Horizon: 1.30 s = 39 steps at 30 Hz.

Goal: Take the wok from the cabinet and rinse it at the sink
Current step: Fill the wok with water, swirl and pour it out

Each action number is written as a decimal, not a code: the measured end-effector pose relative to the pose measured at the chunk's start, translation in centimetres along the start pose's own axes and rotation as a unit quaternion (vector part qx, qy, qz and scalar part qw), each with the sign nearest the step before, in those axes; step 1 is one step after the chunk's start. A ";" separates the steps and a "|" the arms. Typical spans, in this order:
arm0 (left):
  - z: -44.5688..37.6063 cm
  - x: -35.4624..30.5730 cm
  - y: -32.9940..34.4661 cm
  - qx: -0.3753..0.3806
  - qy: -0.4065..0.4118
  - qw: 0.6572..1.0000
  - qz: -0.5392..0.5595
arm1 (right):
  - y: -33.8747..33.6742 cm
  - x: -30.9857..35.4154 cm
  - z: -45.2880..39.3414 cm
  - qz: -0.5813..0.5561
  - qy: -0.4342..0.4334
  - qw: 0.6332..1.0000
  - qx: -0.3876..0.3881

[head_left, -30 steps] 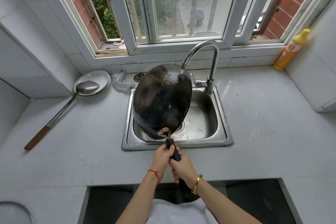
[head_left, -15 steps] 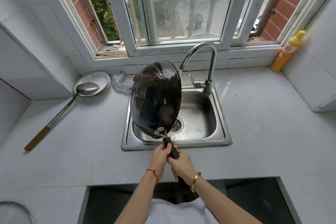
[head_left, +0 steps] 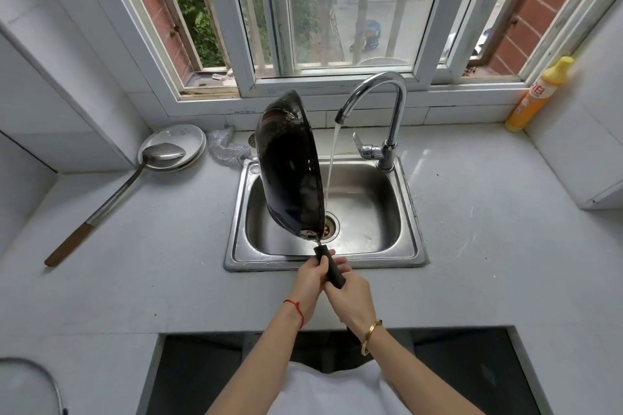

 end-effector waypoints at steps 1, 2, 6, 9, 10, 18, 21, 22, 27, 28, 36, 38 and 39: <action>0.0 0.0 0.2 0.007 0.000 1.000 -0.003 | -0.1 -0.1 0.0 0.002 -0.002 1.000 -0.005; 0.0 -0.1 0.4 0.014 0.001 1.000 -0.006 | -0.1 -0.2 0.0 0.001 -0.003 1.000 -0.009; -0.4 -0.3 1.0 0.026 0.002 0.999 -0.018 | -0.5 -0.3 -0.1 -0.010 -0.004 0.999 -0.035; -0.6 -0.3 1.4 0.030 -0.003 0.999 -0.024 | -0.7 -0.5 -0.3 -0.010 0.002 0.999 -0.050; -0.6 -0.2 1.6 0.032 -0.002 0.999 -0.025 | -0.7 -0.6 -0.3 -0.010 0.000 0.998 -0.058; -0.9 0.9 1.8 0.053 -0.011 0.998 -0.012 | -0.9 -1.8 0.1 -0.018 0.000 0.996 -0.088; -1.2 0.7 1.9 0.058 -0.026 0.998 -0.007 | -0.8 -1.8 0.1 -0.032 0.001 0.995 -0.095; -1.3 0.6 1.9 0.063 -0.032 0.997 -0.006 | -0.8 -1.8 0.1 -0.036 0.000 0.995 -0.097; -1.3 1.0 2.2 0.098 -0.057 0.994 0.006 | -1.2 -2.3 0.1 -0.048 -0.009 0.993 -0.105; -1.4 1.1 2.1 0.103 -0.062 0.993 0.009 | -1.2 -2.5 0.1 -0.052 -0.009 0.993 -0.104; -1.6 1.5 1.2 0.152 -0.109 0.981 0.047 | -0.9 -3.1 0.5 -0.056 0.036 0.994 -0.087; -1.6 1.5 1.0 0.166 -0.115 0.978 0.043 | -0.7 -3.4 0.2 -0.073 0.057 0.993 -0.070; -1.6 1.6 0.9 0.171 -0.119 0.977 0.044 | -0.6 -3.5 0.1 -0.087 0.073 0.992 -0.051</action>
Point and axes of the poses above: each hand's wrist, its own z-axis away from the middle knuckle, its own y-axis out of the palm, x = y × z, the point moved 4 cm from there along -z, towards the middle knuckle, and after that the axes turned 9 degrees about y, right-handed, at the moved point
